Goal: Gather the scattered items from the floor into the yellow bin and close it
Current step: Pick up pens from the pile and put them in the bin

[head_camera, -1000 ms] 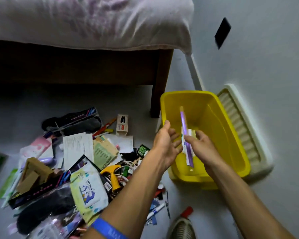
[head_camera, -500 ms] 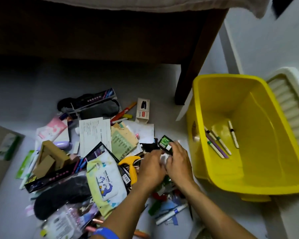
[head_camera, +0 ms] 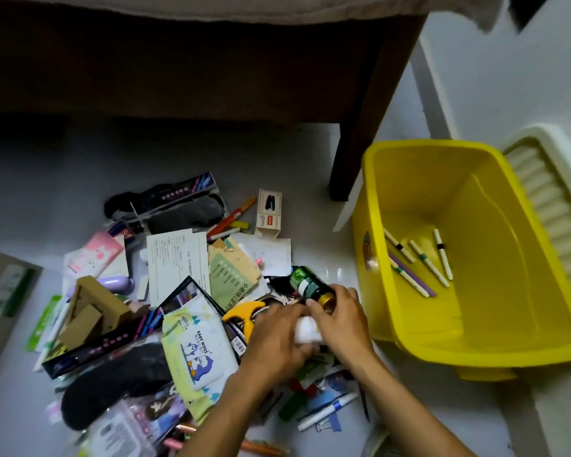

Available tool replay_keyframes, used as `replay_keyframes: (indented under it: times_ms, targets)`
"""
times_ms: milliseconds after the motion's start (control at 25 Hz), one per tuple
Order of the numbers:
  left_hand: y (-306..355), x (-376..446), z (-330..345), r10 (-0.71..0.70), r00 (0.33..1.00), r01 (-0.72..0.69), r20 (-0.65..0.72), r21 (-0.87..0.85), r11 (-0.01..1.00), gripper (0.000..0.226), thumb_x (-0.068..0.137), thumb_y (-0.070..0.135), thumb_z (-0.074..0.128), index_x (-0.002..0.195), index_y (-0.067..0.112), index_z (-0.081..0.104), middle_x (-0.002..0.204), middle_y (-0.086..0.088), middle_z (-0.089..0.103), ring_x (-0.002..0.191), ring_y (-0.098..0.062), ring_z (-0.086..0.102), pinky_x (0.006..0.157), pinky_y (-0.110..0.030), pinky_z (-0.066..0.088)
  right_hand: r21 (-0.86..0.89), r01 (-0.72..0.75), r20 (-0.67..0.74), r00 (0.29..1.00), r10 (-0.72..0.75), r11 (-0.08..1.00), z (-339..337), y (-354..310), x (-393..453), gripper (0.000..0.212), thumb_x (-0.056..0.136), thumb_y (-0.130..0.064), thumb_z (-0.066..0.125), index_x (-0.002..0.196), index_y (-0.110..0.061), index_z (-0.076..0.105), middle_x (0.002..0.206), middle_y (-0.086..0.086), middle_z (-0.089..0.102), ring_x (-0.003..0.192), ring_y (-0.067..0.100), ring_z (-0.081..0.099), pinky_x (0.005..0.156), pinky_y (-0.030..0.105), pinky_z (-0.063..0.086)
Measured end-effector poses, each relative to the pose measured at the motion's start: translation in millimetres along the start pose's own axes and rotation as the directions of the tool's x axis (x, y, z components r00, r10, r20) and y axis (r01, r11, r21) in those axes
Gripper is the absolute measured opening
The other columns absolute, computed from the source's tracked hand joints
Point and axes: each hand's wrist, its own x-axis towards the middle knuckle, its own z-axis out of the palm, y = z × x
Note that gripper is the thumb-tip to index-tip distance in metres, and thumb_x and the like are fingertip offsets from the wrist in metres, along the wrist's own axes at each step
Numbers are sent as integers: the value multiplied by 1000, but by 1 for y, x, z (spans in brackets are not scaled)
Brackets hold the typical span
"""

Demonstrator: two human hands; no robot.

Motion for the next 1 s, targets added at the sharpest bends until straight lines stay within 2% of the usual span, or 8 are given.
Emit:
replay_keyframes:
  times_ms: [120, 240, 360, 520, 680, 800, 880, 1000]
  targets:
    - [22, -31, -29, -38, 999, 18, -39, -420, 908, 58, 66, 46, 83, 119, 38, 61, 106, 19, 67, 95, 1, 63, 81, -25, 55, 295, 199, -160, 974, -157, 935, -40, -22, -46, 44, 85, -43, 68, 124, -26, 56, 111, -10, 59, 97, -4, 57, 81, 15, 47]
    - [63, -33, -44, -169, 977, 51, -132, -624, 780, 49, 69, 36, 86, 113, 31, 66, 100, 4, 72, 86, -14, 70, 73, -39, 61, 548, 261, -377, 925, -44, 795, -91, -24, -67, 47, 76, -44, 75, 118, -28, 61, 108, -1, 69, 98, 12, 67, 79, 31, 57]
    - [111, -15, -49, -222, 954, 30, -199, -676, 736, 42, 74, 25, 84, 110, 25, 63, 101, -4, 69, 82, -14, 68, 64, -29, 59, 442, 310, -588, 809, 10, 842, -135, -4, -67, 44, 77, -25, 79, 118, -19, 63, 112, 5, 62, 97, 20, 65, 76, 31, 57]
    - [152, 6, -43, -105, 988, -10, -117, -713, 701, 61, 82, 13, 75, 136, 25, 51, 121, 9, 61, 101, 0, 62, 83, -20, 55, 254, 269, -648, 760, -43, 929, -143, 25, -60, 46, 77, -6, 79, 120, -6, 64, 111, 11, 57, 92, 26, 63, 75, 37, 55]
    - [129, 1, -40, -190, 971, 31, -144, -713, 700, 39, 88, 15, 66, 119, 38, 59, 110, 20, 65, 100, 5, 61, 80, -14, 53, 142, 370, -574, 787, -228, 918, -115, 21, -57, 35, 82, 3, 71, 116, -7, 66, 113, 10, 63, 95, 20, 63, 80, 26, 51]
    - [75, -18, -44, -400, 897, 128, -189, -755, 643, 31, 90, 7, 62, 110, 30, 64, 107, 7, 69, 96, -5, 65, 87, -29, 56, 80, 455, -393, 832, -391, 887, -70, -6, -63, 27, 85, -1, 67, 108, -14, 66, 105, -3, 63, 90, 11, 61, 77, 18, 48]
    - [34, -38, -47, -573, 778, 220, -258, -743, 632, 29, 88, 10, 63, 103, 35, 63, 104, 6, 70, 92, -6, 66, 79, -27, 56, 128, 451, -182, 886, -426, 883, -38, -21, -67, 25, 86, -5, 66, 105, -21, 66, 101, -9, 64, 85, 3, 62, 74, 18, 51]
    - [-39, -75, -43, -783, 512, 578, -354, -533, 618, 43, 82, 19, 67, 122, 25, 54, 126, -1, 58, 112, -25, 56, 84, -30, 43, 113, 344, 250, 898, -362, 932, 17, -32, -61, 26, 87, -17, 66, 111, -25, 65, 107, -8, 69, 84, 3, 64, 76, 26, 55]
